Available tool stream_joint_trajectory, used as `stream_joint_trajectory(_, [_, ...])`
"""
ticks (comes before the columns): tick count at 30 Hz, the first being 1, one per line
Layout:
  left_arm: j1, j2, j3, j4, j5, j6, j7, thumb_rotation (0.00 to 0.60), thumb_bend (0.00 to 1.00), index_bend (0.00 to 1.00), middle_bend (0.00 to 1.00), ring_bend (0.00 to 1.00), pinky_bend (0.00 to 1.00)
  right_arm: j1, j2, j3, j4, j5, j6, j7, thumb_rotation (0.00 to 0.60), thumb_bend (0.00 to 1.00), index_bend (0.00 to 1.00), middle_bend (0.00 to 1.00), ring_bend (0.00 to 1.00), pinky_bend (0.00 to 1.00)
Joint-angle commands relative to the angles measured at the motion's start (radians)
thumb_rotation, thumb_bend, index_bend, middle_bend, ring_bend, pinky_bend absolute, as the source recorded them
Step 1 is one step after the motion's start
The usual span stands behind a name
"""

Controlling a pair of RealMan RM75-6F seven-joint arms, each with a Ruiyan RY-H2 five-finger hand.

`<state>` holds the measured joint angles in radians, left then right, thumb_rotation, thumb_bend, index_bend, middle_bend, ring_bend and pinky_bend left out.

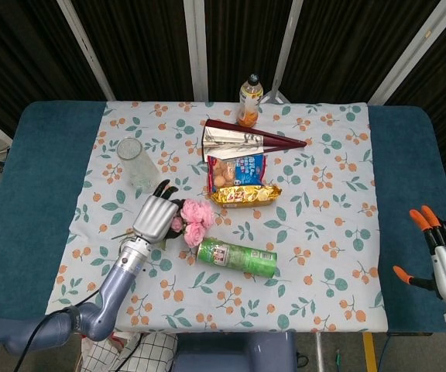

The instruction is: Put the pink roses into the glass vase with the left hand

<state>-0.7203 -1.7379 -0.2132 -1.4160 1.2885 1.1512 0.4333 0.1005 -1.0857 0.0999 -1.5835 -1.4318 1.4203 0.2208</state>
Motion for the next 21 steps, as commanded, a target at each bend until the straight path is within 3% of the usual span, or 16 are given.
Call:
stream_joint_trajectory(1, [0.010,0.061,-0.023,-0.095,0.182,0.151,-0.165,0.600,0.46,0.45,0.57,0.20,0.12,0.000,-0.001,0.002,0.001,0.008,-0.004,0.002,0.600,0.15,0.13,0.00,0.00,0.00])
stream_joint_trajectory(8, [-0.013,0.106,-0.146,-0.116,0.308,0.326,-0.339,0.600,0.45,0.45,0.57,0.20,0.13,0.001,-0.009,0.010,0.010,0.029,-0.013,-0.003,0.600,0.15,0.13,0.00,0.00,0.00])
stream_joint_trajectory(14, [-0.048,0.152,-0.292,-0.103,0.258,0.370,-0.507,0.600,0.45,0.45,0.57,0.20,0.13,0.006,-0.020,0.017,0.023,0.056,-0.033,-0.009,0.600,0.15,0.13,0.00,0.00,0.00])
stream_joint_trajectory(21, [-0.094,0.136,-0.383,0.022,0.140,0.344,-0.652,0.600,0.45,0.45,0.57,0.20,0.13,0.012,-0.032,0.028,0.044,0.088,-0.055,-0.003,0.600,0.15,0.13,0.00,0.00,0.00])
